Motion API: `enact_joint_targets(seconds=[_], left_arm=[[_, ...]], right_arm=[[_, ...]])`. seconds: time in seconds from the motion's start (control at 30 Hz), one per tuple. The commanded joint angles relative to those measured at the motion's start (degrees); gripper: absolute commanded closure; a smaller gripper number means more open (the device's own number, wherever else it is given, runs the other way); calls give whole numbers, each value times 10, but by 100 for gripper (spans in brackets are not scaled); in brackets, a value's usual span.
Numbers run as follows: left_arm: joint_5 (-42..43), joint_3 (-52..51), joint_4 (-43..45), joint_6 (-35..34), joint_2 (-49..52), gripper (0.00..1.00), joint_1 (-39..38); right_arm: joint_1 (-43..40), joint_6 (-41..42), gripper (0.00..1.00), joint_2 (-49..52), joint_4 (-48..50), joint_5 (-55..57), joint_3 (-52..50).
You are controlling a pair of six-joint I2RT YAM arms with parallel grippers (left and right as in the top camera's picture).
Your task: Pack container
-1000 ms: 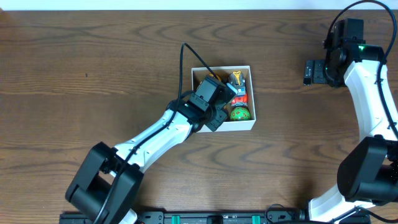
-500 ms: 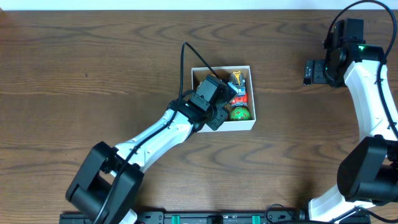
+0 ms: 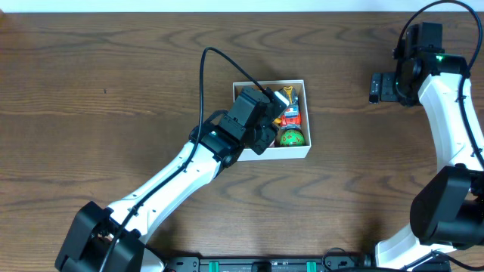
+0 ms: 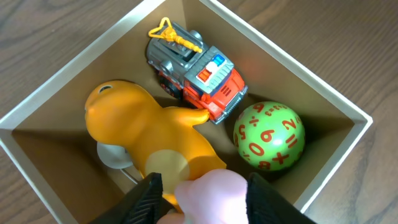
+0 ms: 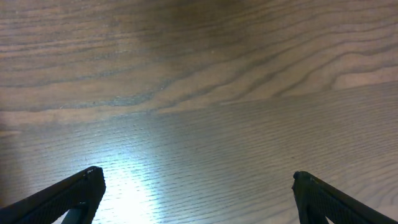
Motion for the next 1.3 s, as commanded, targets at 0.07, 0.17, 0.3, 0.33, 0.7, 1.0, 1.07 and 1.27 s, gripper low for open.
enact_joint_targets(seconds=[0.07, 0.17, 0.3, 0.33, 0.7, 1.0, 1.07, 1.27], left_arm=[[-114, -5, 3, -13, -12, 52, 5], [-247, -5, 5, -102, -25, 43, 20], [-310, -5, -1, -227, -54, 26, 67], [-310, -5, -6, -252, -62, 24, 82], [-310, -5, -59, -295, -85, 2, 230], [-310, -5, -82, -295, -83, 2, 242], [-310, -5, -82, -295, -83, 2, 242], [-310, -5, -82, -295, -83, 2, 242]], right_arm=[[-4, -5, 1, -8, 0, 4, 0], [-4, -5, 1, -8, 0, 4, 0], [-4, -5, 1, -8, 0, 4, 0], [-4, -5, 1, -8, 0, 4, 0], [-4, -5, 1, -8, 0, 4, 0], [-4, -5, 1, -8, 0, 4, 0], [-4, -5, 1, -8, 0, 4, 0], [-4, -5, 1, -8, 0, 4, 0]])
